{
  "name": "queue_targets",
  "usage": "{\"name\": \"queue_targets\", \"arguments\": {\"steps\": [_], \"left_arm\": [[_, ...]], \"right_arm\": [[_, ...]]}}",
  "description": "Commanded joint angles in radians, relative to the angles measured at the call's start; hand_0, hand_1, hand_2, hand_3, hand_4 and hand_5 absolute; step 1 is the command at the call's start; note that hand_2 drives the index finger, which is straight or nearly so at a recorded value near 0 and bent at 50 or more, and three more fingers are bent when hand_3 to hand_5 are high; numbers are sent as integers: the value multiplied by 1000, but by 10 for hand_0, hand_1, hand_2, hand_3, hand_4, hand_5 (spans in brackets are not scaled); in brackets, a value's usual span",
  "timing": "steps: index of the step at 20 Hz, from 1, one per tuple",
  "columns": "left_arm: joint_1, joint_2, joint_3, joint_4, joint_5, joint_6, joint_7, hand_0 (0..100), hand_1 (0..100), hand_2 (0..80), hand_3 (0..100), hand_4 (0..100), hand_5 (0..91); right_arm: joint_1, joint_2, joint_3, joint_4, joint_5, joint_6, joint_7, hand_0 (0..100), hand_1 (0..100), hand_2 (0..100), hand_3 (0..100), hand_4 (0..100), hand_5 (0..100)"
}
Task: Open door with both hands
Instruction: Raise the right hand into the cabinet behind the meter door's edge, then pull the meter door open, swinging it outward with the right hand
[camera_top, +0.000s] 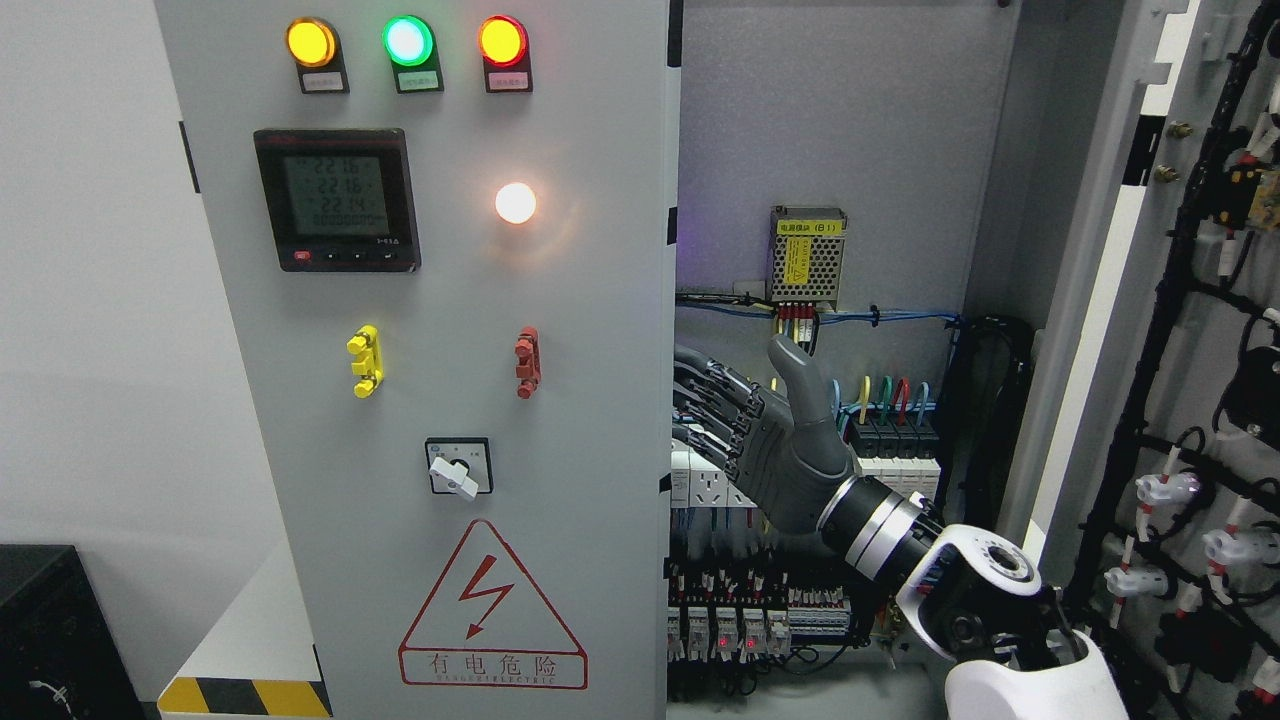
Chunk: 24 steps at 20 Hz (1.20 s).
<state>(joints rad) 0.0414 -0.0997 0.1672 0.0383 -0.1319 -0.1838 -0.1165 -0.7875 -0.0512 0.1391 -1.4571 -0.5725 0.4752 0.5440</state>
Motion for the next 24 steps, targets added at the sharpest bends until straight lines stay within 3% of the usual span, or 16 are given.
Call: {"name": "queue_targets", "arguments": {"steps": [1, 5, 11, 16, 20, 24], "left_arm": [[0, 0, 0, 0, 0, 0, 0, 0, 0, 0, 0, 0, 0], [0, 0, 0, 0, 0, 0, 0, 0, 0, 0, 0, 0, 0], [0, 0, 0, 0, 0, 0, 0, 0, 0, 0, 0, 0, 0], [0, 0, 0, 0, 0, 0, 0, 0, 0, 0, 0, 0, 0], [0, 0, 0, 0, 0, 0, 0, 0, 0, 0, 0, 0, 0], [0, 0, 0, 0, 0, 0, 0, 0, 0, 0, 0, 0, 0]], "right_arm": [[-13, -1, 7, 7, -4, -1, 39, 0, 0, 0, 0, 0, 0], [-15, -1, 5, 4, -6, 42, 53, 0, 0, 0, 0, 0, 0], [-13, -3, 5, -5, -7, 46, 105, 0, 0, 0, 0, 0, 0], [1, 1, 8, -51, -10, 46, 108, 0, 0, 0, 0, 0, 0], [78, 2, 27, -167, -62, 48, 109, 0, 0, 0, 0, 0, 0], [164, 1, 144, -267, -73, 46, 108, 0, 0, 0, 0, 0, 0]]}}
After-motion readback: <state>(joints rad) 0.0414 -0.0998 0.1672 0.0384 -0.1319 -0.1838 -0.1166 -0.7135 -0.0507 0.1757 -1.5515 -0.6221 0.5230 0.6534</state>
